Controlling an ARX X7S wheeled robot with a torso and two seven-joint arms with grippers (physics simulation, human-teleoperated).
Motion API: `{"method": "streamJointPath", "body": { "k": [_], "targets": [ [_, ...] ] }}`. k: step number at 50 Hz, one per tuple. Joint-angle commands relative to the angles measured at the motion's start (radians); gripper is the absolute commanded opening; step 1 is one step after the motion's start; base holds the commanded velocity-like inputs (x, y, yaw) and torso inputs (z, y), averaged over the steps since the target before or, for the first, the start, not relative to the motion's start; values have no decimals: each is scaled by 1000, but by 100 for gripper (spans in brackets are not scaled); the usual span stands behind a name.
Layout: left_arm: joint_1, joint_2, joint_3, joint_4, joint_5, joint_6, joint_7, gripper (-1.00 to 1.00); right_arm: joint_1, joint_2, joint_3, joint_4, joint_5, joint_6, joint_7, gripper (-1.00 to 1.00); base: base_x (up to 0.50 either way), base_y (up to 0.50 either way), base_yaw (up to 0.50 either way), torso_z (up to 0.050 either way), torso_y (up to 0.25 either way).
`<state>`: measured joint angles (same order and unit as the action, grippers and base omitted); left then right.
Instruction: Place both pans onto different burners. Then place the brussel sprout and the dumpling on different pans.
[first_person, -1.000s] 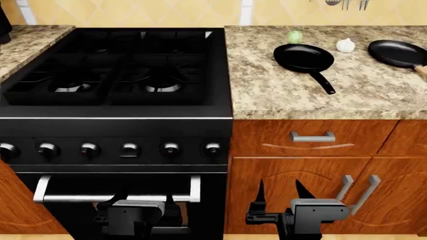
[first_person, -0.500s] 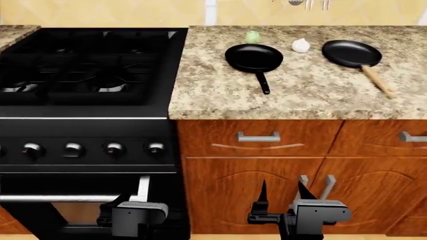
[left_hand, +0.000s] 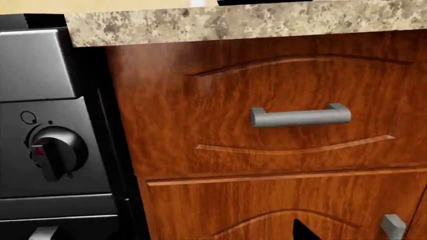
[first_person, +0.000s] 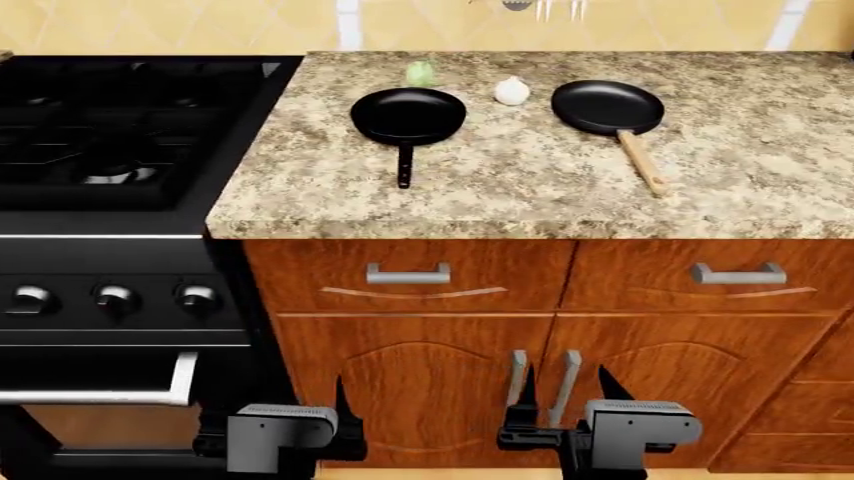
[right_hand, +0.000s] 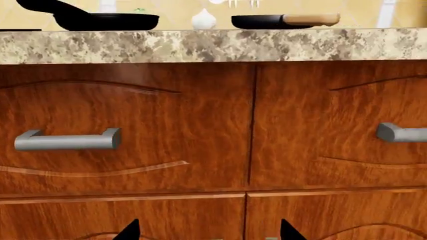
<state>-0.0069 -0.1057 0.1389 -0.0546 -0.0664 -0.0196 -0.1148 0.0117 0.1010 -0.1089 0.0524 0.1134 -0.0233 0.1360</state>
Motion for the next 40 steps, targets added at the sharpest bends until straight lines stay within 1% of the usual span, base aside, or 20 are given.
{"method": "streamJointPath", "body": {
  "k": [1, 5, 18, 25, 33, 35, 37, 40],
  "targets": [
    [-7, -10, 11, -8, -5, -9, -20, 100, 0, 14, -16, -12, 0, 9, 20, 100, 0, -500, 0, 0, 0],
    [-21, -10, 21, -51, 2, -3, -26, 100, 0, 22, -23, -24, -8, 20, 28, 100, 0, -500, 0, 0, 0],
    [-26, -18, 36, -53, 4, -27, -46, 100, 4, 35, -40, -13, -11, 14, 37, 100, 0, -500, 0, 0, 0],
    [-18, -22, 35, -35, -11, -15, -51, 100, 13, 40, -58, -4, -9, 18, 28, 100, 0, -29, 0, 0, 0],
    [-28, -30, 43, -29, 27, -19, -95, 100, 16, 50, -68, -22, -25, 34, 44, 100, 0, 0, 0, 49, 30],
    [-30, -35, 36, 23, 24, -68, -103, 100, 15, 57, -67, -77, -31, 73, 56, 100, 0, 0, 0, 50, 25],
    [-34, -44, 40, 78, 5, -146, -85, 100, 18, 64, -67, -142, -29, 128, 62, 100, 0, 0, 0, 50, 24],
    [-63, -60, 36, 168, -22, -261, -66, 100, 32, 77, -72, -275, -18, 273, 65, 100, 0, 0, 0, 50, 8]
  ]
}}
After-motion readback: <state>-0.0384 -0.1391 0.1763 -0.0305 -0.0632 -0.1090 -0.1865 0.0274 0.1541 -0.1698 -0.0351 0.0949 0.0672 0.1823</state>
